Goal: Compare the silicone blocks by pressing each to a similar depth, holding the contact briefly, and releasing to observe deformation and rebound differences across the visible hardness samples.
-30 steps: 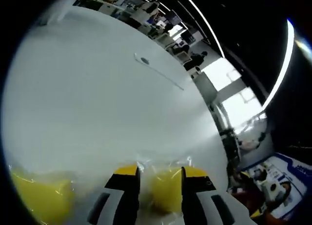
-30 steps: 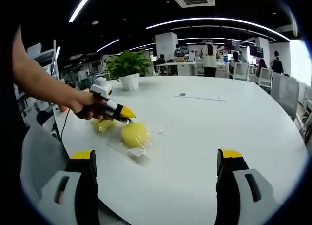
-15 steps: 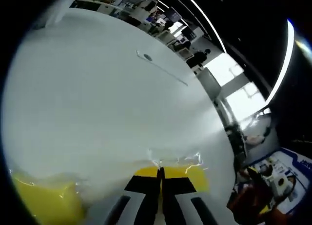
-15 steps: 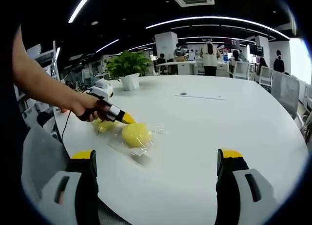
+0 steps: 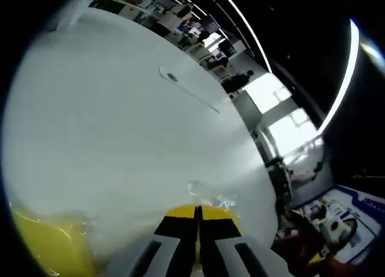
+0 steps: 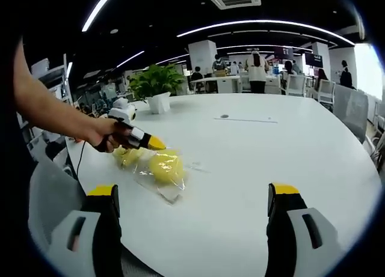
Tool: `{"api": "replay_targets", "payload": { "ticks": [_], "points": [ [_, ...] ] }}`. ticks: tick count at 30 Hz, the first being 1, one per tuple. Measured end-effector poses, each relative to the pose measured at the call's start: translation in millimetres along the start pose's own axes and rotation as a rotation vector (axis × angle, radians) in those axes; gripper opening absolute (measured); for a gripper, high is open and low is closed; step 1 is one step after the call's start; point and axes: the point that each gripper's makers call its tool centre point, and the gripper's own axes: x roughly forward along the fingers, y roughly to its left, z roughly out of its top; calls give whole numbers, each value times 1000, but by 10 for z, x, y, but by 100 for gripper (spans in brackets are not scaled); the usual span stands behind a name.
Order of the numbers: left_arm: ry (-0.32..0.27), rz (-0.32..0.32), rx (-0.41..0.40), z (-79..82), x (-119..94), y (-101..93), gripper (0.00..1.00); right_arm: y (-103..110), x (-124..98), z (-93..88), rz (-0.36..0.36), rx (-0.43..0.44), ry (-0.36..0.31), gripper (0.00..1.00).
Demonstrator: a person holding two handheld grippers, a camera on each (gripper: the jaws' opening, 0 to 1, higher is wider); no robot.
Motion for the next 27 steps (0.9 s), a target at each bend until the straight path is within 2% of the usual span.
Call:
{"api": "replay_targets", "payload": {
  "ticks": [6, 15, 21, 27],
  "points": [
    [-44, -31, 48, 86, -113, -123, 0, 29, 1, 17, 6, -4, -2, 96],
    [-138, -31, 194, 353, -329, -250, 0, 81, 10, 57, 16, -8, -9, 96],
    [-185, -26, 215, 500, -444, -298, 0, 148, 27, 84, 34, -8, -13, 96],
    [-231, -42, 256, 649, -557, -471, 0, 152, 37, 143, 43, -12, -22, 96]
  ]
}}
